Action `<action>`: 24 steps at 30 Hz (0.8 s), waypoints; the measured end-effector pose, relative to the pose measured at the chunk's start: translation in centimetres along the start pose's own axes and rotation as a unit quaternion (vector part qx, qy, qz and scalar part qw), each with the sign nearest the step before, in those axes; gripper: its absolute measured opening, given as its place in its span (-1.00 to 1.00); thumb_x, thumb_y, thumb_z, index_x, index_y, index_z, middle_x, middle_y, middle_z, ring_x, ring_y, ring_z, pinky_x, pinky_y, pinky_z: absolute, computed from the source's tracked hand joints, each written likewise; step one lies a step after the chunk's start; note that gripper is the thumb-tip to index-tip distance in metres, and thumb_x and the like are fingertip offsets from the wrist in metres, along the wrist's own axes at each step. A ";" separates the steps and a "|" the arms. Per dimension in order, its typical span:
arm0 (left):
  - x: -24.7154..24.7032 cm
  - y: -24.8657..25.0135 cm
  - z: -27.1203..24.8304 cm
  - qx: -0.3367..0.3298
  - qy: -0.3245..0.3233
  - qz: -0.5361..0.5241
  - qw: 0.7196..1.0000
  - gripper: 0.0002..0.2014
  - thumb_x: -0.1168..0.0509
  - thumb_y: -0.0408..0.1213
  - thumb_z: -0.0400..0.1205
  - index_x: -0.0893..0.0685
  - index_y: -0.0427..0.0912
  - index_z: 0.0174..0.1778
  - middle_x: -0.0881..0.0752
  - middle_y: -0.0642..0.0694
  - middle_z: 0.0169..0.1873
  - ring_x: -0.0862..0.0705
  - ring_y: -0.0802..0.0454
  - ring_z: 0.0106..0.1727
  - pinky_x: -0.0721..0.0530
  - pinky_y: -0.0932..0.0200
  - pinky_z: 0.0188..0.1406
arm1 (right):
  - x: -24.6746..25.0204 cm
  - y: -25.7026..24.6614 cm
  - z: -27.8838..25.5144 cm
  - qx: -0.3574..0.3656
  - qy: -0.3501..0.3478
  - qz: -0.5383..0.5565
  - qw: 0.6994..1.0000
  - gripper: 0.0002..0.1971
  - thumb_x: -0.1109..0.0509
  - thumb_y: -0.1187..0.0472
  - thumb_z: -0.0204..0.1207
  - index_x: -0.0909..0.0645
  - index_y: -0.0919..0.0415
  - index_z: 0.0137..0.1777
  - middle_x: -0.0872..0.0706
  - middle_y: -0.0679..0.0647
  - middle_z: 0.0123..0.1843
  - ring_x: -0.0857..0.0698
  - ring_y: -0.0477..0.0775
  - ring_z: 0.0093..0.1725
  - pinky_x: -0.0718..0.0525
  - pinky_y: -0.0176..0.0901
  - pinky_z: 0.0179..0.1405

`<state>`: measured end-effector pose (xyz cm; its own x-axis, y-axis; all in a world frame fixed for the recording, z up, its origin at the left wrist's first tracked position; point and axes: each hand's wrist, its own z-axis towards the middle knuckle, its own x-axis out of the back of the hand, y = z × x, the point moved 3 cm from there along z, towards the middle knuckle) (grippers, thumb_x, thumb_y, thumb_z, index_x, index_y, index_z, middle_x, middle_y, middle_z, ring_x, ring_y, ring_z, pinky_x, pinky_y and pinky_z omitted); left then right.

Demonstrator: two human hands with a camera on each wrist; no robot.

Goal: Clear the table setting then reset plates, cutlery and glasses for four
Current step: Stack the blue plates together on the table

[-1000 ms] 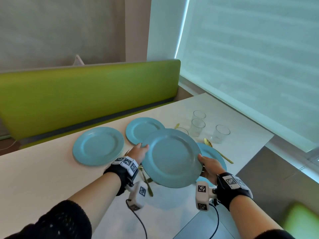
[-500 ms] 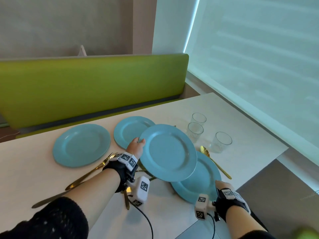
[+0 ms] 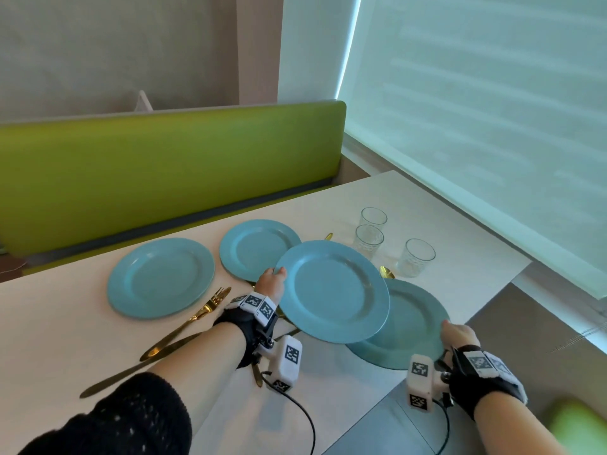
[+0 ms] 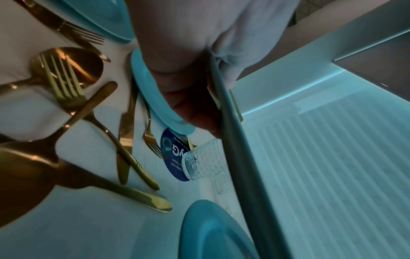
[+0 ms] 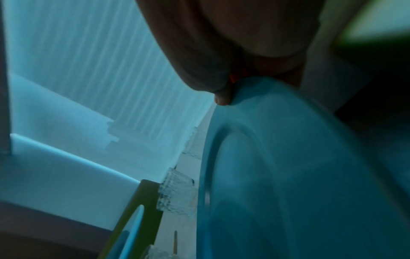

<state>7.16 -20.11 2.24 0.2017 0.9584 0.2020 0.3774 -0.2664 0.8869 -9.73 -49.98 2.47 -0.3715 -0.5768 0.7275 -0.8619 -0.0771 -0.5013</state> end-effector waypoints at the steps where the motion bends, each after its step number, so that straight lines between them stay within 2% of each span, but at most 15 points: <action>1: 0.3 -0.1 -0.2 -0.004 -0.002 0.003 1.000 -0.59 -0.07 -0.21 0.73 -0.51 -0.42 0.37 -0.58 -0.35 0.35 -0.56 -0.27 0.36 -0.50 -0.02 0.40 | 0.7 0.0 -0.5 0.001 0.009 0.007 1.000 -0.49 -0.03 0.14 0.71 -0.46 0.63 0.36 -0.50 0.51 0.42 -0.50 0.39 0.42 -0.42 0.02 0.38; 4: 1.2 -0.2 -1.4 -0.015 -0.010 0.001 1.000 -0.60 -0.07 -0.24 0.73 -0.50 -0.44 0.37 -0.57 -0.34 0.37 -0.54 -0.26 0.38 -0.48 0.04 0.36 | 1.4 0.1 -2.7 0.020 0.028 0.041 0.999 -0.47 -0.06 0.10 0.71 -0.46 0.64 0.34 -0.50 0.53 0.40 -0.51 0.42 0.40 -0.44 0.06 0.37; 7: 2.4 -0.3 -2.5 -0.024 -0.022 0.001 0.999 -0.60 -0.07 -0.24 0.73 -0.49 -0.44 0.38 -0.55 -0.34 0.39 -0.53 -0.26 0.40 -0.47 0.03 0.41 | 0.8 -0.6 -5.9 0.035 0.025 0.116 0.992 -0.47 -0.09 0.06 0.70 -0.48 0.59 0.33 -0.57 0.50 0.33 -0.58 0.43 0.33 -0.55 0.15 0.34; 10: 4.0 -0.2 -3.4 -0.043 -0.028 0.012 0.999 -0.61 -0.06 -0.26 0.74 -0.49 -0.44 0.39 -0.54 -0.35 0.40 -0.51 -0.25 0.41 -0.43 0.10 0.36 | -1.0 -1.6 -9.5 0.061 0.014 0.151 0.987 -0.45 -0.01 0.06 0.73 -0.51 0.61 0.27 -0.61 0.50 0.25 -0.59 0.43 0.29 -0.52 0.21 0.34; 12: 5.3 -0.3 -3.9 -0.049 -0.029 0.021 0.998 -0.60 -0.05 -0.26 0.74 -0.47 -0.41 0.42 -0.53 -0.32 0.42 -0.49 -0.23 0.43 -0.42 0.13 0.34 | -2.9 -2.3 -11.3 0.088 -0.013 0.189 0.978 -0.50 -0.04 0.06 0.71 -0.58 0.54 0.17 -0.66 0.43 0.10 -0.65 0.40 0.18 -0.57 0.31 0.27; 14: 6.8 -0.6 -4.3 -0.054 -0.025 0.027 0.998 -0.60 -0.04 -0.23 0.74 -0.44 -0.36 0.44 -0.52 -0.29 0.43 -0.49 -0.22 0.43 -0.40 0.11 0.37 | -5.1 -2.5 -11.8 0.089 -0.019 0.233 0.968 -0.58 -0.09 0.05 0.69 -0.61 0.41 0.02 -0.68 0.36 0.06 -0.68 0.36 0.08 -0.60 0.40 0.24; 15: 7.6 -0.6 -4.5 -0.057 -0.020 0.030 0.998 -0.60 -0.04 -0.20 0.74 -0.44 -0.32 0.44 -0.52 -0.27 0.42 -0.50 -0.23 0.42 -0.40 0.08 0.38 | -6.2 -2.8 -12.4 0.087 -0.031 0.252 0.963 -0.59 -0.10 0.05 0.69 -0.60 0.41 0.07 -0.67 0.32 0.06 -0.67 0.32 0.05 -0.59 0.41 0.25; 17: 9.1 -1.0 -4.2 -0.061 -0.013 0.059 0.996 -0.57 -0.03 -0.11 0.73 -0.42 -0.23 0.47 -0.52 -0.27 0.44 -0.48 -0.27 0.43 -0.40 0.00 0.45 | -8.0 -3.7 -14.3 0.088 -0.045 0.271 0.957 -0.54 -0.10 0.09 0.69 -0.50 0.51 0.30 -0.59 0.25 0.03 -0.59 0.22 0.00 -0.58 0.36 0.30; 19: 10.5 -1.3 -3.8 -0.059 -0.007 0.091 0.994 -0.53 -0.02 -0.07 0.73 -0.35 -0.15 0.54 -0.46 -0.26 0.49 -0.43 -0.27 0.48 -0.37 -0.02 0.49 | -9.6 -4.8 -15.8 0.088 -0.051 0.284 0.953 -0.52 -0.07 0.11 0.71 -0.44 0.54 0.38 -0.56 0.27 0.06 -0.55 0.19 0.01 -0.54 0.28 0.31; 22: 12.4 -1.5 -2.8 -0.052 -0.004 0.073 0.996 -0.52 -0.02 -0.09 0.73 -0.30 -0.14 0.58 -0.44 -0.21 0.52 -0.42 -0.23 0.51 -0.35 0.06 0.46 | -11.5 -6.8 -17.4 0.091 -0.036 0.285 0.953 -0.57 0.01 0.09 0.73 -0.50 0.43 0.27 -0.61 0.33 0.18 -0.59 0.23 0.07 -0.54 0.20 0.27; 24: 13.4 -1.5 -2.3 -0.050 -0.001 0.072 0.996 -0.52 -0.04 -0.11 0.73 -0.29 -0.14 0.58 -0.44 -0.20 0.53 -0.42 -0.22 0.51 -0.35 0.07 0.46 | -12.6 -8.3 -18.5 0.092 -0.056 0.327 0.939 -0.65 0.00 0.06 0.73 -0.48 0.31 0.14 -0.62 0.25 -0.03 -0.60 0.18 -0.09 -0.59 0.09 0.04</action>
<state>7.23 -6.60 4.56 0.2496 0.9110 0.3283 0.2526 -0.3886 0.8861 -4.33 -27.03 6.16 -0.7535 -0.6304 0.1869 -0.3830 0.1898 -0.9040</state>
